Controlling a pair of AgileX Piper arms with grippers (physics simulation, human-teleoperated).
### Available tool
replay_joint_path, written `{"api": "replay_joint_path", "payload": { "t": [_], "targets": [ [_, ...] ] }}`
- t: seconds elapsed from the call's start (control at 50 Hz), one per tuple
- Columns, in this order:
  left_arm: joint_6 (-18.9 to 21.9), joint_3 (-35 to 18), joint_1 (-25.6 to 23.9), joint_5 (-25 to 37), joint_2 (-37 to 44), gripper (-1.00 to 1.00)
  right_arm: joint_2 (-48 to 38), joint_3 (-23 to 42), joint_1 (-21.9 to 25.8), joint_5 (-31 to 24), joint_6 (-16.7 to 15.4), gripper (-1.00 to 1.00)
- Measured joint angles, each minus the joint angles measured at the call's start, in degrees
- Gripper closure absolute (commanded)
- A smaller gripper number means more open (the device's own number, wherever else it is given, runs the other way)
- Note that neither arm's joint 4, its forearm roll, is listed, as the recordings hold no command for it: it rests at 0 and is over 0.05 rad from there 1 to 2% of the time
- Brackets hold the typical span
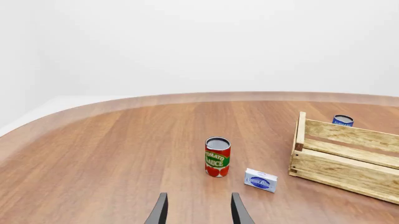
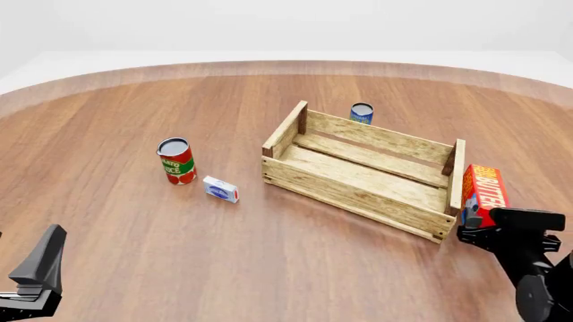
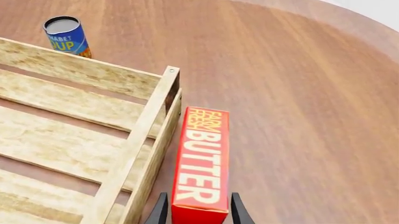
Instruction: Pick up the butter and put it in the tray.
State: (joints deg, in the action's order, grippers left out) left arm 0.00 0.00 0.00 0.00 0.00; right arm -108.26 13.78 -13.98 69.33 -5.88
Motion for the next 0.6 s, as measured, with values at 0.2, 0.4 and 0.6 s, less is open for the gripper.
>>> {"api": "replay_joint_path", "payload": {
  "t": [0.2, 0.4, 0.6],
  "targets": [
    [0.0, 0.0, 0.0, 0.0, 0.0, -1.0, 0.11, -0.19, 0.01, 0.02, -0.4, 1.0],
    [0.0, 0.0, 0.0, 0.0, 0.0, -1.0, 0.56, -0.79, -0.13, 0.08, -0.84, 1.0],
    [0.0, 0.0, 0.0, 0.0, 0.0, -1.0, 2.5, -1.83, -0.45, 0.02, -1.06, 1.0]
  ]
}}
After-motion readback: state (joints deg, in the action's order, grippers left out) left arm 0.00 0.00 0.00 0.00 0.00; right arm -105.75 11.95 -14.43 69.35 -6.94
